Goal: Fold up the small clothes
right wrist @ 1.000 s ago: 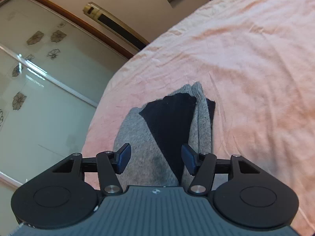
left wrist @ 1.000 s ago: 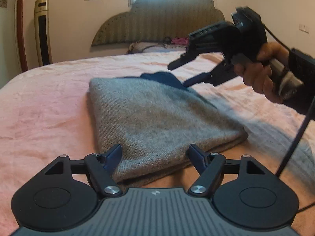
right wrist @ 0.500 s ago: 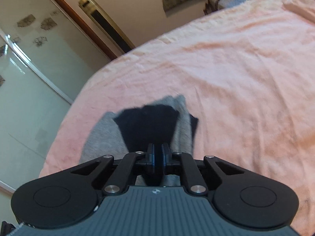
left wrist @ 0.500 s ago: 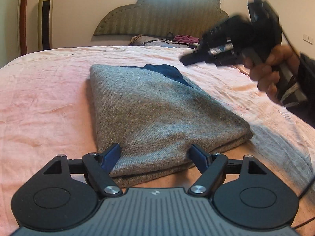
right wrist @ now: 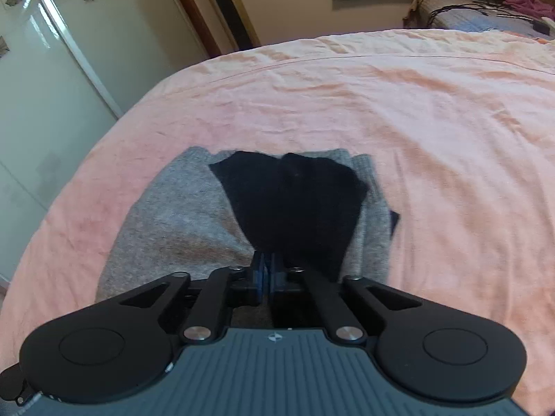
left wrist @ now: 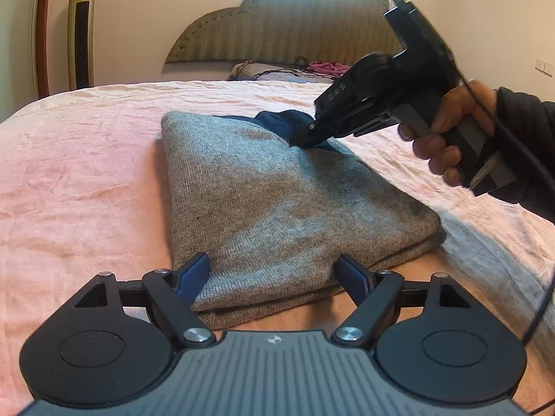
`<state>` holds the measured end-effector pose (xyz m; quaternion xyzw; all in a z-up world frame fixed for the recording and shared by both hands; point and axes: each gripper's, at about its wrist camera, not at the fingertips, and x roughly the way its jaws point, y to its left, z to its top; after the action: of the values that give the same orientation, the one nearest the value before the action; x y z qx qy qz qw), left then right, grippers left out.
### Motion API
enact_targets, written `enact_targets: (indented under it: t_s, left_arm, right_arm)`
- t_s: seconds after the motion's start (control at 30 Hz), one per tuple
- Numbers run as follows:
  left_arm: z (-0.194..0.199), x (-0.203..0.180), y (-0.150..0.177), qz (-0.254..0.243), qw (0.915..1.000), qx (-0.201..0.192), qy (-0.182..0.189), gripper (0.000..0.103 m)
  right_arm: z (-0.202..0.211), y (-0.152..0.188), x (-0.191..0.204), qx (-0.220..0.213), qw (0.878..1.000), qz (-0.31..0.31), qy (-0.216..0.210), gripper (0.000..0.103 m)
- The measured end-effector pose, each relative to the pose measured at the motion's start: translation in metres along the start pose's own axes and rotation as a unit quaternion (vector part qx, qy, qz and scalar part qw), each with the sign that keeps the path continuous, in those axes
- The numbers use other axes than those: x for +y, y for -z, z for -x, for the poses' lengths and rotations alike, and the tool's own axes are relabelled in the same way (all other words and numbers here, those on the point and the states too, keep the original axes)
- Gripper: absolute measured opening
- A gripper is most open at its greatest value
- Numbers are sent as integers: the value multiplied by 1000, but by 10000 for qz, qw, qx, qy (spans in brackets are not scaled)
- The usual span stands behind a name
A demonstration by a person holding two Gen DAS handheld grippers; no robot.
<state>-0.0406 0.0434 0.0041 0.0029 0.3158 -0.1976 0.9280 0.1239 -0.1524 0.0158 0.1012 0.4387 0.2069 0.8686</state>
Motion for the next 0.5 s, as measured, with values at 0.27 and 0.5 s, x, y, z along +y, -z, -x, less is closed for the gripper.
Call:
enact_targets:
  t_s: [0.27, 0.5]
  left_arm:
    - [0, 1, 1, 26, 10000, -10, 33, 82]
    - [1, 2, 1, 44, 10000, -14, 59, 83]
  right_arm:
    - [37, -6, -27, -358, 9910, -1157, -572, 57]
    - [11, -12, -51, -9, 9851, -1614, -596, 56]
